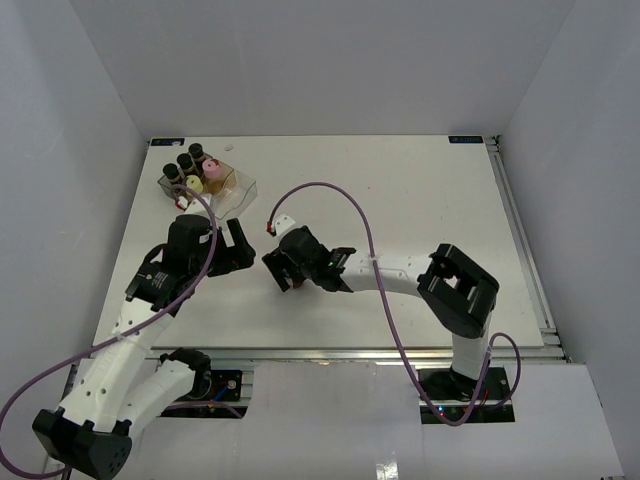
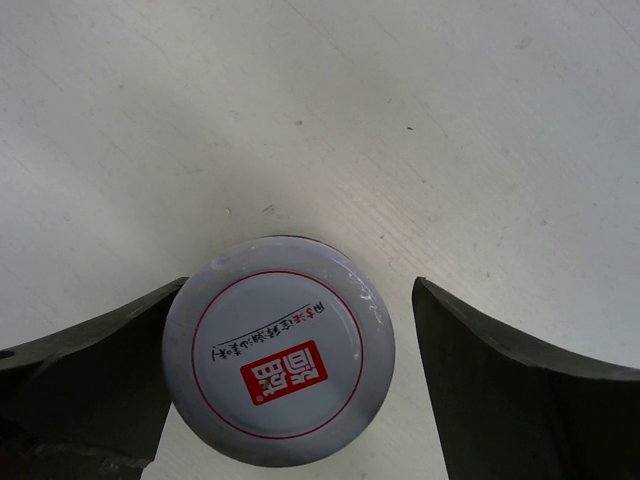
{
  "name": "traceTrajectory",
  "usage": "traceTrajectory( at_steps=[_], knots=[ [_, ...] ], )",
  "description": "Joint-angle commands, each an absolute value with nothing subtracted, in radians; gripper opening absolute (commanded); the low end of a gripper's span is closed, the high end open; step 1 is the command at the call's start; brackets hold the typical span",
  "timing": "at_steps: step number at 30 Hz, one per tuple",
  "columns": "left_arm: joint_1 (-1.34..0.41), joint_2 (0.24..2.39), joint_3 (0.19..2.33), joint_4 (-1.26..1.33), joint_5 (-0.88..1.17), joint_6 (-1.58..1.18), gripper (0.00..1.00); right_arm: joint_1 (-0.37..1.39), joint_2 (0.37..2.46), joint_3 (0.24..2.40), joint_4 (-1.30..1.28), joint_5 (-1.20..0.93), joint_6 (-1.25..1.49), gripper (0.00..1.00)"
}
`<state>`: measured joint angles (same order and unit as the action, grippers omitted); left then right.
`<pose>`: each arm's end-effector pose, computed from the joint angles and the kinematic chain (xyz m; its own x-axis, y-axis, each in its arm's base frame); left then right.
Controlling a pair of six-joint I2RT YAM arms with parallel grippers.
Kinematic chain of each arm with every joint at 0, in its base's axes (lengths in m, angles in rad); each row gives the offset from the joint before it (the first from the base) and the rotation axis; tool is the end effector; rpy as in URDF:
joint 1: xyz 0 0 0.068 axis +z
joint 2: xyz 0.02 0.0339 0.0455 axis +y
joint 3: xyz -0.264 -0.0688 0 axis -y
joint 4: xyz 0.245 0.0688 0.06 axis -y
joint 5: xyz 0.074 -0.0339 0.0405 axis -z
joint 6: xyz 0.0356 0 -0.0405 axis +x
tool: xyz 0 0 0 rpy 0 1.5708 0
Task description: Organize the condiment bottles
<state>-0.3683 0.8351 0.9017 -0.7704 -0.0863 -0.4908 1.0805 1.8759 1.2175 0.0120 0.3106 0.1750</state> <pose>0.1567 -0.0572 0.3146 -0.6726 -0.2438 -0.6987 -0.0223 0.9504 -0.3101 0.2055 0.3618 0.1979 -0.4055 -0.4077 -0.8181 -0.6646 0.7460 -0.0423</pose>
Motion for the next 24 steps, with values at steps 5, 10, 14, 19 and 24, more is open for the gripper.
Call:
traceTrajectory(
  at_steps=[5,10,14,19,24],
  knots=[
    [-0.364,0.827,1.032,-0.832,-0.115,-0.481,0.98,1.080,1.835,1.430,-0.102,0.370,0.125,0.95],
    [-0.365,0.837,1.096,-0.851,-0.084,-0.451,0.98,1.055,1.835,1.611,-0.212,0.411,0.088,0.95],
    [-0.365,0.871,1.129,-0.848,0.001,-0.400,0.98,0.979,1.831,1.702,-0.344,0.426,0.104,0.95],
    [-0.365,0.974,1.140,-0.812,0.115,-0.373,0.97,0.804,1.728,1.662,-0.474,0.404,0.159,0.95],
    [-0.390,1.101,1.082,-0.739,0.139,-0.390,0.95,0.667,1.524,1.484,-0.485,0.356,0.170,0.95]
  ],
)
